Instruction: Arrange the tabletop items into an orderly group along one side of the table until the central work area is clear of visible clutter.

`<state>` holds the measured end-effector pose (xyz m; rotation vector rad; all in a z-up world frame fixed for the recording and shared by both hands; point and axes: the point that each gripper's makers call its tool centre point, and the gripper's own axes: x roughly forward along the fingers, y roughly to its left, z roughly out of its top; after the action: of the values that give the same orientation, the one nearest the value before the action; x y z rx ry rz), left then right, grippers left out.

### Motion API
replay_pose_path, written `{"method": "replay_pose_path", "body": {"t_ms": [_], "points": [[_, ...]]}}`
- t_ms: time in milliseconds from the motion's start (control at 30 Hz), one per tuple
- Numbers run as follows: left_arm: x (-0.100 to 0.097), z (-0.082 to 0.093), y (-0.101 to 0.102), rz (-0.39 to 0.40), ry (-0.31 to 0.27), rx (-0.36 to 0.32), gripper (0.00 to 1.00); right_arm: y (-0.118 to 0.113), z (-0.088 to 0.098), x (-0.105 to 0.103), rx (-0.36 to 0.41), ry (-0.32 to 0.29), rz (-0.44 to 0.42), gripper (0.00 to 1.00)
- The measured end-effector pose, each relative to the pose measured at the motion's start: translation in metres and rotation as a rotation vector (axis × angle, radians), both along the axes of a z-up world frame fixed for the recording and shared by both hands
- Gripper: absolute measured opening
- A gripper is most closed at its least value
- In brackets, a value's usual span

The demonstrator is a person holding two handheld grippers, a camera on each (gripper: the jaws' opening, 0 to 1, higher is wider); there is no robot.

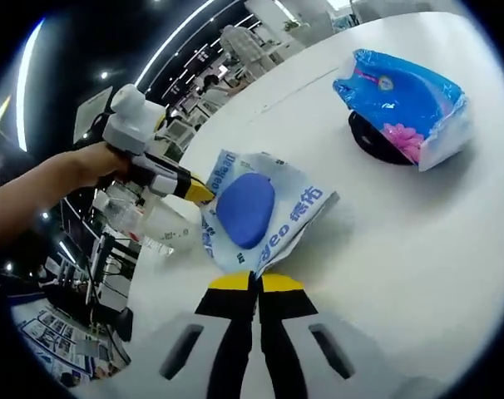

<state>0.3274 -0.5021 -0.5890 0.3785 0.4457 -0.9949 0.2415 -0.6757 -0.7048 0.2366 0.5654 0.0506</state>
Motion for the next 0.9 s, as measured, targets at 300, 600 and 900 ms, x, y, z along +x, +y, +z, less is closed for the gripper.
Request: {"method": "replay_pose_path", "body": {"t_ms": [300, 600, 900], "points": [[0.043, -0.01, -0.02, -0.063, 0.018, 0.086, 0.0, 0.022, -0.009, 0.0, 0.037, 0.024, 0.003, 0.0], [0.067, -0.03, -0.025, -0.086, 0.053, 0.156, 0.0, 0.03, -0.014, -0.001, 0.055, 0.031, 0.002, 0.0], [0.084, -0.049, -0.03, -0.105, 0.099, 0.226, 0.0, 0.044, -0.016, 0.004, 0.066, 0.024, 0.029, 0.0]]}}
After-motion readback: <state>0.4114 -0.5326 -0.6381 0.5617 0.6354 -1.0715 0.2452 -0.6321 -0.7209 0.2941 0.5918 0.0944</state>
